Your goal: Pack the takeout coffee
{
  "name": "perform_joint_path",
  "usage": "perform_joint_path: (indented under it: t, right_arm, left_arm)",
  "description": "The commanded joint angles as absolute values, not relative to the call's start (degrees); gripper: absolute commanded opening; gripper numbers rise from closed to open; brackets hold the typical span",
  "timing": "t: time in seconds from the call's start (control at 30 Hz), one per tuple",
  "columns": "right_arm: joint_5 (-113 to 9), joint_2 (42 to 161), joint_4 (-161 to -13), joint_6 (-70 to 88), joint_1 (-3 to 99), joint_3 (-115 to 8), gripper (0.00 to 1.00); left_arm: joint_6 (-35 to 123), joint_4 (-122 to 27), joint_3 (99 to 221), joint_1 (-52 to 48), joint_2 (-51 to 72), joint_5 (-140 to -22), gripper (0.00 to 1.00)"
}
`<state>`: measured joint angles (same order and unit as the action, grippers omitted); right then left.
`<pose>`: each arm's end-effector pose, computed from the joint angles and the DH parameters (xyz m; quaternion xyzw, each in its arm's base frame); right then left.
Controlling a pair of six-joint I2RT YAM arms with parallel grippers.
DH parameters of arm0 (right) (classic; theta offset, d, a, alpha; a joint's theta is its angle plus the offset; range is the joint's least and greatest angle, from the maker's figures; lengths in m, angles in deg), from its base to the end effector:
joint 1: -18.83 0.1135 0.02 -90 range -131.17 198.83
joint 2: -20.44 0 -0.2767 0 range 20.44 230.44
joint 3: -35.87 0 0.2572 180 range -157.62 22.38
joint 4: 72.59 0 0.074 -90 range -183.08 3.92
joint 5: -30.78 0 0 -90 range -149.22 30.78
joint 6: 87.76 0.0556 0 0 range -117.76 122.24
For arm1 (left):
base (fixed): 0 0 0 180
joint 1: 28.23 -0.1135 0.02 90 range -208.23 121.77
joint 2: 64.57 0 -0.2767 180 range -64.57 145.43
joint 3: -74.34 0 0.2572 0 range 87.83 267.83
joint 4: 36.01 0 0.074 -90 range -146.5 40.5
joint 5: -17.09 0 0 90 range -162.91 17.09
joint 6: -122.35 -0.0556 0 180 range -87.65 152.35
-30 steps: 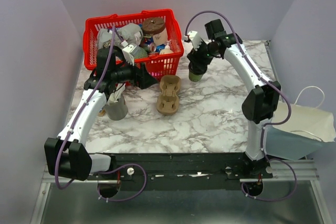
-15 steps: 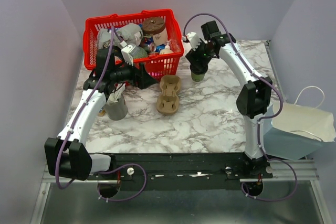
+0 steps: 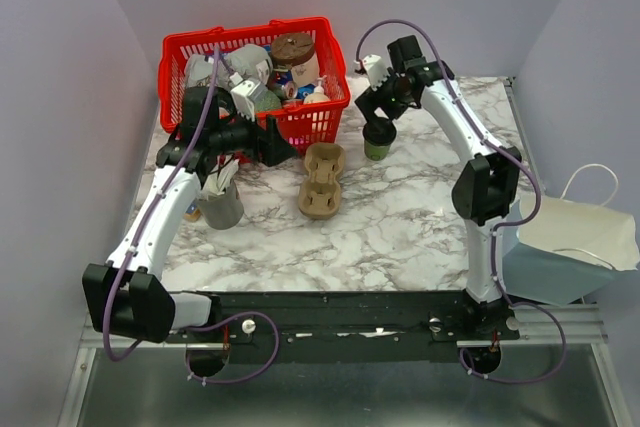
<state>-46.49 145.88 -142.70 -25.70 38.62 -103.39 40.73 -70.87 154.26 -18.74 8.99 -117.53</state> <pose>0.4676 0.1813 0.2937 -0.4142 0.8568 0.0854 0.2950 0.2866 -0.0875 0.3532 0.2018 0.7932 -0.3958 0.4166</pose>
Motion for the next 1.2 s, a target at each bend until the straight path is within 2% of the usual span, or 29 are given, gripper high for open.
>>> perform_joint_path:
  t: [0.0, 0.07, 0.17, 0.3, 0.33, 0.37, 0.57, 0.8, 1.17]
  right_arm:
    - [-45.2, 139.7, -142.6, -23.1, 38.4, -105.9, 1.0]
    - [-44.3, 135.9, -142.2, -22.2, 38.4, -105.4, 1.0]
    - [-46.3, 131.5, -141.4, -19.7, 38.4, -102.9, 1.0]
    - [-51.7, 123.9, -141.1, -17.7, 38.3, -98.7, 1.0]
    - [-52.5, 121.3, -140.8, -16.9, 38.4, -97.9, 1.0]
    - [-53.5, 120.3, -140.7, -16.6, 38.4, -97.2, 1.0]
    - [-55.1, 112.9, -138.7, -14.4, 38.4, -93.0, 1.0]
    - [-52.7, 112.0, -138.7, -14.5, 38.4, -90.6, 1.0]
    - [-55.7, 109.6, -138.0, -18.5, 38.4, -86.0, 1.0]
  left_arm:
    - [33.3, -78.5, 162.9, -14.4, 10.5, -108.9, 0.9]
    - [30.4, -80.7, 165.2, -9.7, 12.5, -104.9, 0.88]
    - [26.6, -88.2, 171.3, -2.9, 17.6, -92.8, 0.84]
    - [35.3, -93.9, 174.0, -2.0, 21.2, -83.7, 0.81]
    - [36.4, -94.3, 173.2, -2.0, 21.2, -82.9, 0.79]
    - [39.4, -94.8, 172.4, -1.9, 21.4, -83.0, 0.73]
    - [43.2, -94.3, 167.5, 0.4, 25.9, -84.3, 0.68]
    - [42.8, -94.7, 174.0, 3.6, 33.0, -82.8, 0.68]
    - [46.7, -92.9, 176.4, 5.7, 38.5, -78.4, 0.67]
